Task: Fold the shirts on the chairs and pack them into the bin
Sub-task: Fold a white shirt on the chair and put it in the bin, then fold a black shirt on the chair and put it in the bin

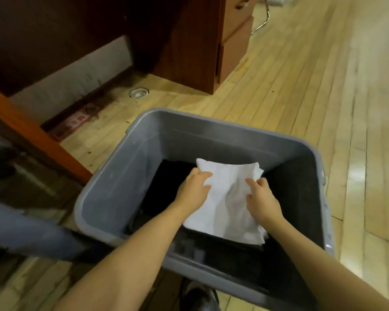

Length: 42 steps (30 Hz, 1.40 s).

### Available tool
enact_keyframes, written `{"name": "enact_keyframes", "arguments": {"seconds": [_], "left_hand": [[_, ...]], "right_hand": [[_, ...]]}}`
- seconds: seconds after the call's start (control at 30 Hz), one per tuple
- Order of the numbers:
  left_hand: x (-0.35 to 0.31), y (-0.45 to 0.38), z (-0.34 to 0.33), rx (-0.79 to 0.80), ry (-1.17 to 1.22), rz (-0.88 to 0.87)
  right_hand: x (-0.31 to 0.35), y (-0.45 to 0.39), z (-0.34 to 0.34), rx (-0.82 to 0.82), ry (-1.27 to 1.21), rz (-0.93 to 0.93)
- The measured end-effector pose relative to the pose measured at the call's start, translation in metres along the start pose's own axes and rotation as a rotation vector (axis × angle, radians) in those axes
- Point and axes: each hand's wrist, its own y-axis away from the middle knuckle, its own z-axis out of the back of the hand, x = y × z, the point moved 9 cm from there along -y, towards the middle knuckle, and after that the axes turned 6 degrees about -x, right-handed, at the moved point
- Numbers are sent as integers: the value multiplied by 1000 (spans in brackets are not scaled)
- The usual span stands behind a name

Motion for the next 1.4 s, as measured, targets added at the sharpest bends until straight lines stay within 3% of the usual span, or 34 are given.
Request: {"name": "enact_keyframes", "arguments": {"seconds": [0.1, 0.2, 0.27, 0.47, 0.8, 1.4], "left_hand": [[-2, -14, -35, 118, 21, -19], [5, -20, -59, 254, -246, -71], [11, -18, -57, 264, -378, -81], [6, 2, -3, 101, -417, -140], [16, 89, 165, -193, -456, -20], [41, 397, 393, -764, -566, 197]], "right_hand": [[-25, -7, -6, -7, 107, -98], [-40, -12, -15, 70, 228, -165], [-42, -12, -20, 100, 234, -172], [7, -4, -19, 63, 138, -8], [186, 34, 32, -146, -137, 491], [447, 272, 81, -131, -409, 1050]]}}
